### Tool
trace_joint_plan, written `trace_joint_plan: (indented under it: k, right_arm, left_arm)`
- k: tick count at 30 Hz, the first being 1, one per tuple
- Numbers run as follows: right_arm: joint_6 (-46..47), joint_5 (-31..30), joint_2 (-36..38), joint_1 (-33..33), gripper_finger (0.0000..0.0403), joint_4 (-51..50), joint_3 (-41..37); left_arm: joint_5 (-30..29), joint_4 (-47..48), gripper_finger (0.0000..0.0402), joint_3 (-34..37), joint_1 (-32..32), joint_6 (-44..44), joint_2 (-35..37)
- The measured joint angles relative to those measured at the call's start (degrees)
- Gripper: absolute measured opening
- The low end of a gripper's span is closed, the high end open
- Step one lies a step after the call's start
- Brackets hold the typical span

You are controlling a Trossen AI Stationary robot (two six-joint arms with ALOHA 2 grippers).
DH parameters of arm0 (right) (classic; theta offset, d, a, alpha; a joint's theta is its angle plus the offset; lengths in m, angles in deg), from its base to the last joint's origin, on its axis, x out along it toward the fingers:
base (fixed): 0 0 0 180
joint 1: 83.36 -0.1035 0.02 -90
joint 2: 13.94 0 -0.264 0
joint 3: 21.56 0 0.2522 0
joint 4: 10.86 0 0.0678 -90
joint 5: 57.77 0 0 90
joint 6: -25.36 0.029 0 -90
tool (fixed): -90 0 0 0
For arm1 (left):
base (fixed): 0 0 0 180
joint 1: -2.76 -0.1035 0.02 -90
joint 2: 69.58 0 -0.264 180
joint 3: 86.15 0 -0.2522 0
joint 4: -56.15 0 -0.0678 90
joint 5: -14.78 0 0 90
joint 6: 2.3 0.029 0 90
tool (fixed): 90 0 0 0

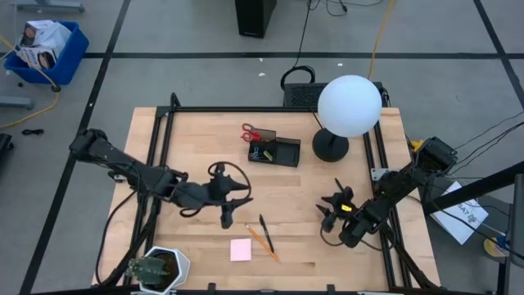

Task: Pick and place office supplies into organizer
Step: Put the right black pen into the black desk organizer

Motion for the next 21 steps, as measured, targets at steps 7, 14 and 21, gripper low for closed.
trace_joint_plan:
  k: [7,14,21]
  right_arm:
    - [5.8,4.38,1.27,-1.7,0.0137,-8.39,0.22]
    - [16.72,1.35,9.25,-4.36,0.0134,-24.68,0.24]
    - [27.61,4.24,13.88,-5.06,0.0134,-36.62,0.24]
  left_arm:
    - [0.4,-11.41,0.0174,6.9,-0.4,0.15,-0.11]
    - [1.51,-11.6,0.0175,7.42,-1.92,-1.92,-0.07]
    - [1.6,-11.55,0.0168,7.42,-1.92,-1.91,-0.07]
